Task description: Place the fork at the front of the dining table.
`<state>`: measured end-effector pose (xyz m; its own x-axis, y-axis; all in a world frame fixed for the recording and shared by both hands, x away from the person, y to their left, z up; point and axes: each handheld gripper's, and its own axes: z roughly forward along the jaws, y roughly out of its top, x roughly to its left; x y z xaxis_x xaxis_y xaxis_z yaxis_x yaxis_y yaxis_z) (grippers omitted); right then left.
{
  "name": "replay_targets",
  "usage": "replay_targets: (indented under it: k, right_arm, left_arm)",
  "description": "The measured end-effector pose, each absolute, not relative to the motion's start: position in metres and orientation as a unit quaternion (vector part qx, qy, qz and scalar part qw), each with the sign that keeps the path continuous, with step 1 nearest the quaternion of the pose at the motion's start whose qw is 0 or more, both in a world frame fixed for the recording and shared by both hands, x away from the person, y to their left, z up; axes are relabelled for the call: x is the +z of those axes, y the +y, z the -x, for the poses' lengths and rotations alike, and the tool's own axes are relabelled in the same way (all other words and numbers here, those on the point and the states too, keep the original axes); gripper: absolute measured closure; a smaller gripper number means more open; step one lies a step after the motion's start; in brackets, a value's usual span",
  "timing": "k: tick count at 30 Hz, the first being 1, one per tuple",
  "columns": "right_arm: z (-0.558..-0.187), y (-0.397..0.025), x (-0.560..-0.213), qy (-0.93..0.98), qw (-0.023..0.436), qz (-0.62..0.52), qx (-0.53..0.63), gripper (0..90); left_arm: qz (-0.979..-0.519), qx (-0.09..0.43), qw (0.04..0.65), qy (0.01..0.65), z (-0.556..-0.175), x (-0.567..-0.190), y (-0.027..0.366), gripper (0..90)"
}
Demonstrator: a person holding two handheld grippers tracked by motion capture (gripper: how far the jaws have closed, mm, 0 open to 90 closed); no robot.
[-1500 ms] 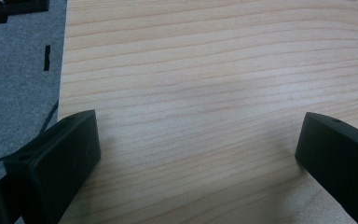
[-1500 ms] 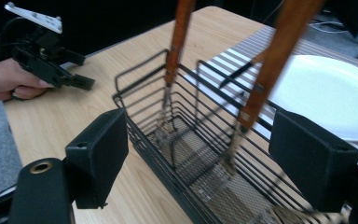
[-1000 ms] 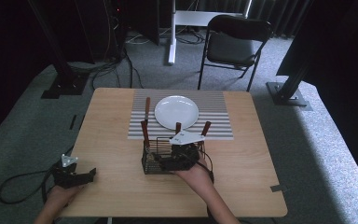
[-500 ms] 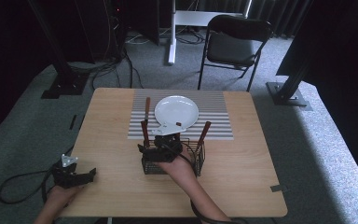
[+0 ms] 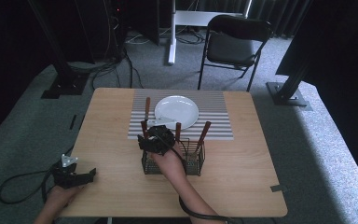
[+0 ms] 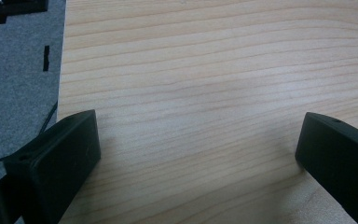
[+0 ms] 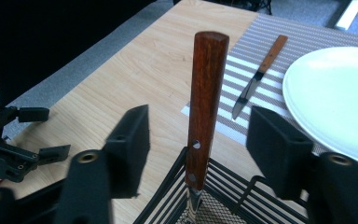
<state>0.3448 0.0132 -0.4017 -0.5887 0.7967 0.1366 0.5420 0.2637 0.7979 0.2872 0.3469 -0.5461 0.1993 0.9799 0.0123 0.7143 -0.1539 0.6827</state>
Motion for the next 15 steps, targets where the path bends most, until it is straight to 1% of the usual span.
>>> replay_targets:
  k: [7,8,10,12,14,15]
  right_arm:
    - [-0.350,0.017,-0.404,0.773,0.148,-0.450,0.423,55.9]
    - [-0.350,0.018,-0.404,0.771,0.149,-0.453,0.422,58.9]
    - [-0.352,0.020,-0.406,0.770,0.149,-0.458,0.419,60.1]
    - [-0.353,0.021,-0.409,0.767,0.140,-0.464,0.420,61.7]
    - [-0.353,0.023,-0.411,0.771,0.136,-0.460,0.418,65.8]
    - [-0.352,0.024,-0.412,0.774,0.141,-0.456,0.416,68.8]
  left_arm:
    - [-0.722,0.237,0.281,0.587,-0.287,-0.546,0.347,0.0]
    - [-0.722,0.237,0.280,0.587,-0.287,-0.546,0.347,0.0]
    - [-0.722,0.237,0.281,0.587,-0.287,-0.546,0.347,0.0]
    - [-0.721,0.237,0.281,0.587,-0.287,-0.546,0.347,0.0]
    - [-0.721,0.237,0.281,0.587,-0.287,-0.546,0.347,0.0]
    - [-0.722,0.237,0.281,0.587,-0.287,-0.546,0.347,0.0]
